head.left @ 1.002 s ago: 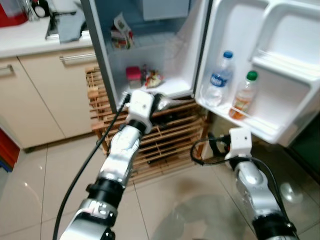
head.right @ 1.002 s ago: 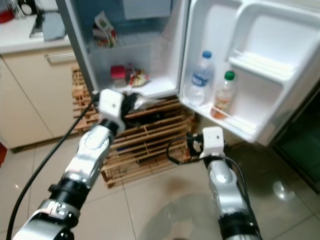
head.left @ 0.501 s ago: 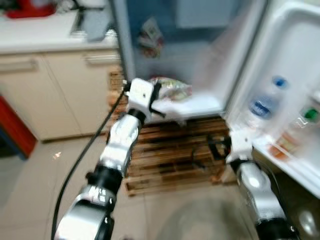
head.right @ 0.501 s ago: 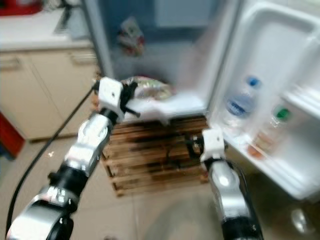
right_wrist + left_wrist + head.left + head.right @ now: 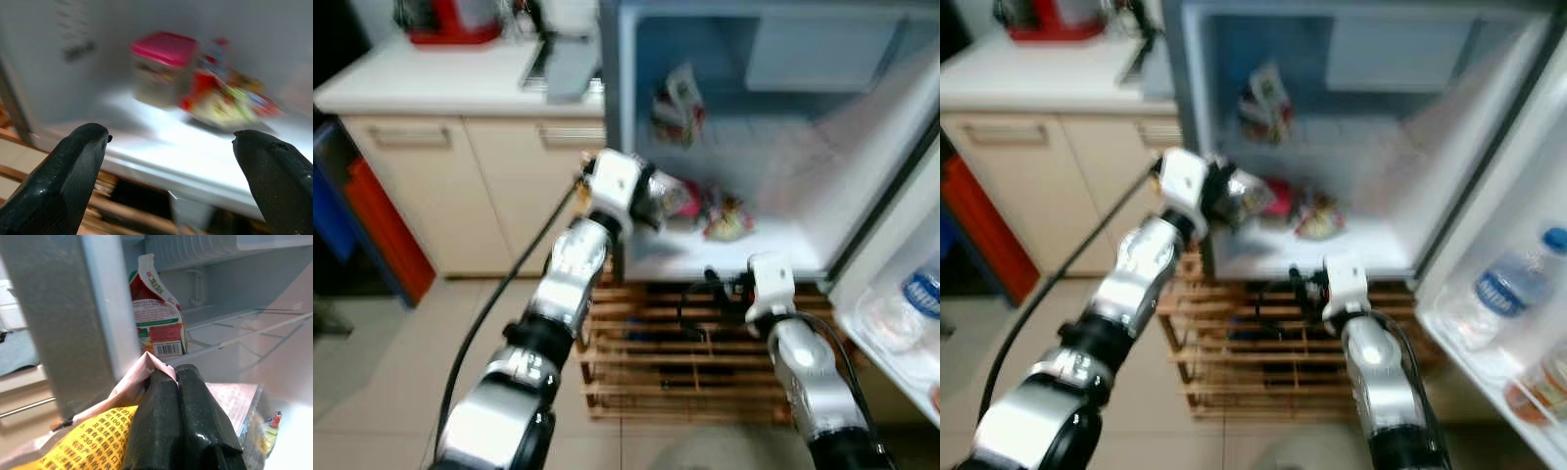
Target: Restocking fridge
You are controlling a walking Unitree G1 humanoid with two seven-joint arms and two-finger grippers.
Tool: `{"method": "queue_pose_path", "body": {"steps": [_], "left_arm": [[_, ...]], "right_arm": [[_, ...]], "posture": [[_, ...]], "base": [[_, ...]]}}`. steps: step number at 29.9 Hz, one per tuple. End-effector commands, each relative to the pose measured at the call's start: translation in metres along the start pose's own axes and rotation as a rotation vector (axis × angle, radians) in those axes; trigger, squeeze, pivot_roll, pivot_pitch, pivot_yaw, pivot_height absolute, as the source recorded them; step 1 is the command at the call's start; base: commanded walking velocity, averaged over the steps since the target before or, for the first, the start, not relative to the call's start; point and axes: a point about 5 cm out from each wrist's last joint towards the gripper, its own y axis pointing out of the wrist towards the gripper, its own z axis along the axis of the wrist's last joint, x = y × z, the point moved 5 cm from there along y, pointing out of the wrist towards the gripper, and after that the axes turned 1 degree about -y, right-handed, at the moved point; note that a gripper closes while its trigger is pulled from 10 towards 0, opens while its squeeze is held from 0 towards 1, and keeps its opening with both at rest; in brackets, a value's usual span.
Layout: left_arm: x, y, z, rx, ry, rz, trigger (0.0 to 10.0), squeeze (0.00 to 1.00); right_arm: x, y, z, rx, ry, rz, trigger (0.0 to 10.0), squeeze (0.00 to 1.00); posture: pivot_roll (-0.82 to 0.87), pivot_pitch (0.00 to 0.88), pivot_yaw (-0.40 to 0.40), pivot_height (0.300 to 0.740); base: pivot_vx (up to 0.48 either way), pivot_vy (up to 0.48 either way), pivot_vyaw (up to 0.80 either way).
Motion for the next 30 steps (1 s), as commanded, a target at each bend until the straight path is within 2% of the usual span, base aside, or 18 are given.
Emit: {"method": "queue_pose_path", "body": {"steps": [1, 3, 8, 9, 10, 11, 13, 18, 19, 20, 21, 25, 30], "left_arm": [[-0.017, 0.006, 0.024, 0.07, 0.022, 0.045, 10.0, 0.0], [-0.008, 0.006, 0.022, 0.07, 0.001, 0.022, 10.0, 0.0], [0.003, 0.006, 0.021, 0.066, -0.044, -0.001, 10.0, 0.0], [0.01, 0.005, 0.017, 0.051, -0.092, -0.012, 10.0, 0.0], [0.01, 0.005, 0.017, 0.051, -0.092, -0.012, 10.0, 0.0], [0.016, 0.004, 0.015, 0.037, -0.152, -0.019, 10.0, 0.0], [0.021, 0.003, 0.012, 0.022, -0.212, -0.027, 10.0, 0.0], [0.032, 0.002, 0.01, -0.004, -0.262, -0.067, 10.0, 0.0], [0.037, 0.002, 0.005, -0.057, -0.269, -0.1, 10.0, 0.0], [0.037, 0.002, 0.005, -0.057, -0.269, -0.1, 10.0, 0.0], [0.039, -0.001, -0.004, -0.131, -0.278, -0.135, 10.0, 0.0], [0.032, -0.011, -0.017, -0.2, -0.265, -0.154, 10.0, 0.0], [0.014, -0.034, -0.034, -0.24, -0.173, -0.155, 10.0, 0.0]], "right_arm": [[-0.004, -0.001, -0.003, -0.013, 0.022, 0.005, 10.0, 0.08], [-0.002, -0.002, -0.003, -0.012, 0.013, 0.0, 10.0, 0.08], [-0.002, -0.002, -0.002, -0.005, 0.008, -0.003, 10.0, 0.08], [-0.002, -0.002, -0.001, -0.004, 0.006, -0.003, 10.0, 0.08], [-0.002, -0.002, -0.001, -0.004, 0.006, -0.003, 10.0, 0.08], [-0.002, -0.002, -0.002, -0.008, 0.003, -0.002, 10.0, 0.07], [-0.003, -0.001, -0.003, -0.016, 0.011, 0.0, 10.0, 0.08], [-0.003, 0.0, -0.003, -0.018, 0.01, -0.002, 10.0, 0.08], [-0.003, 0.001, -0.002, -0.014, 0.003, -0.006, 10.0, 0.08], [-0.003, 0.001, -0.002, -0.014, 0.003, -0.006, 10.0, 0.08], [-0.003, 0.001, -0.002, -0.011, 0.002, -0.008, 10.0, 0.08], [-0.005, 0.001, -0.002, -0.007, -0.005, -0.005, 10.0, 0.08], [-0.004, 0.001, -0.001, -0.003, -0.009, -0.002, 10.0, 0.08]], "posture": [[-0.16, 0.0, 0.024, 0.74], [-0.16, 0.0, 0.024, 0.74], [-0.16, 0.0, 0.022, 0.74], [-0.15, 0.0, 0.022, 0.74], [-0.15, 0.0, 0.022, 0.74], [-0.15, 0.0, 0.023, 0.74], [-0.15, 0.0, 0.022, 0.74], [-0.15, 0.0, 0.026, 0.74], [-0.15, 0.0, 0.026, 0.74], [-0.15, 0.0, 0.026, 0.74], [-0.15, 0.0, 0.03, 0.74], [-0.15, 0.0, 0.03, 0.74], [-0.15, 0.0, 0.03, 0.74]], "base": [[0.48, 0.0, -0.77], [0.471, 0.0, -0.76], [0.467, 0.0, -0.34], [0.465, 0.0, 0.0], [0.465, 0.0, 0.0], [0.461, 0.0, 0.0], [0.463, 0.0, -0.22], [0.462, 0.0, -0.71], [0.454, 0.0, -0.77], [0.454, 0.0, -0.77], [0.409, -0.244, 0.0], [0.102, -0.061, 0.0], [0.0, 0.0, 0.0]]}}
